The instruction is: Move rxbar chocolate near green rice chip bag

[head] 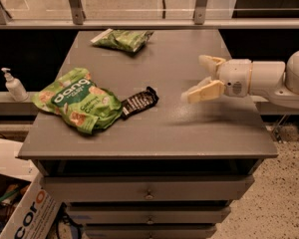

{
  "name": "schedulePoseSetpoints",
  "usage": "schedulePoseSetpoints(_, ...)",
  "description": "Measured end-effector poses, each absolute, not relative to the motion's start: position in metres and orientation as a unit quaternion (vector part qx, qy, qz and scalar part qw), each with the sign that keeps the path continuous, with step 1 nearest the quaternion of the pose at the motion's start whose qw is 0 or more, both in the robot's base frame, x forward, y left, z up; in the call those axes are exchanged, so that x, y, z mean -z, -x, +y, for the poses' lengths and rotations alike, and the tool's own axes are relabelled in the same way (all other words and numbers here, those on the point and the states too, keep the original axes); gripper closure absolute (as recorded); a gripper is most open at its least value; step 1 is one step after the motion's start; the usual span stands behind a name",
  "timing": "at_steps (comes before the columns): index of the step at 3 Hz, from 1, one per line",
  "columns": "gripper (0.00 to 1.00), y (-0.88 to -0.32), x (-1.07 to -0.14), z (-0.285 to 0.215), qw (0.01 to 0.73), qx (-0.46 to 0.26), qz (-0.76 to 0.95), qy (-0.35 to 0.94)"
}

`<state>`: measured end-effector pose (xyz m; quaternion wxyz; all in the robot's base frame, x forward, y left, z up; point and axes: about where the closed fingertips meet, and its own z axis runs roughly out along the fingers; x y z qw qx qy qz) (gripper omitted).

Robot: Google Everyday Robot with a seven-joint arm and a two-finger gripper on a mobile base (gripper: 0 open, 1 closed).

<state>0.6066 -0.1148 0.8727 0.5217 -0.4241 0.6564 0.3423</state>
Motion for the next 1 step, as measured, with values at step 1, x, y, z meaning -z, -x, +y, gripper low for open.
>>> schedulePoseSetpoints(1, 0.0, -0.6053, -0.8781, -0.1163, 0.522, -0.344, 0.652, 0.429)
